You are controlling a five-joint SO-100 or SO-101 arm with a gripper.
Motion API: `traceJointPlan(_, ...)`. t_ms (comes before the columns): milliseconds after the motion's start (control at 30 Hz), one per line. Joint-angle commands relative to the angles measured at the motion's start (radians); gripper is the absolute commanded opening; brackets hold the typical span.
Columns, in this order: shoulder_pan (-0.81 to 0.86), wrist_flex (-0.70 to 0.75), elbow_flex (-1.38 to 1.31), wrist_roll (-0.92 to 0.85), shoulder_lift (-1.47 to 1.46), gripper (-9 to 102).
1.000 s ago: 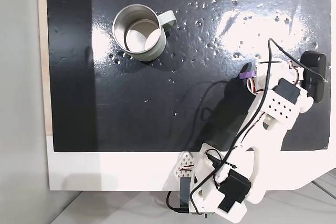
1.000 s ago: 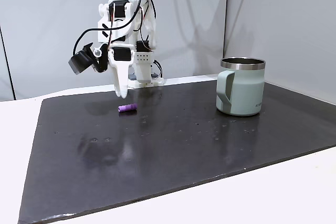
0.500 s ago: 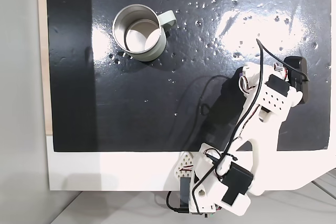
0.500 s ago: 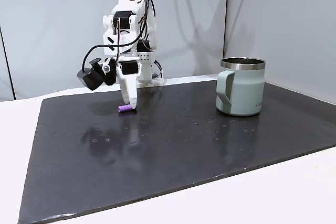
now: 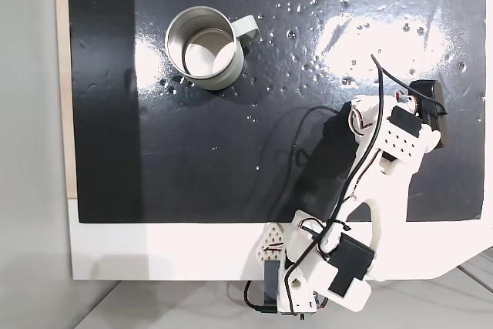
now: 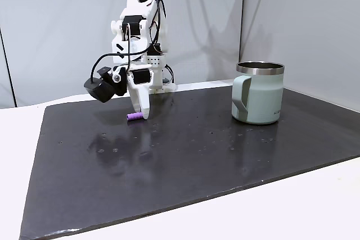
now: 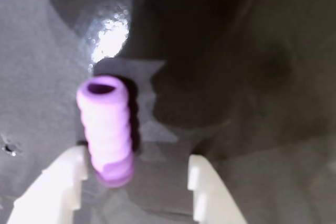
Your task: Grasp a pengrip and put it in the cup.
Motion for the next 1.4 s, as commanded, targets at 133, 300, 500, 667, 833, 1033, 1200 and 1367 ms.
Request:
traceJointPlan(133,0.048,-0.014,-0.015,-0.025,-0.014,19)
traceJointPlan(300,0.078,-0.002,-0.023,-0.032,-0.023,14)
traceJointPlan(500,0.114,0.0,-0.034,-0.037,-0.029,2)
traceJointPlan(667,0.117,0.006,-0.051,-0.029,-0.038,0)
traceJointPlan(833,0.11,0.046,-0.104,-0.008,-0.041,0)
traceJointPlan(1033,0.074,0.163,-0.262,0.066,-0.041,0)
traceJointPlan(1200,0.005,0.279,-0.408,0.16,0.017,0)
traceJointPlan(1367,-0.063,0.305,-0.43,0.236,0.103,0)
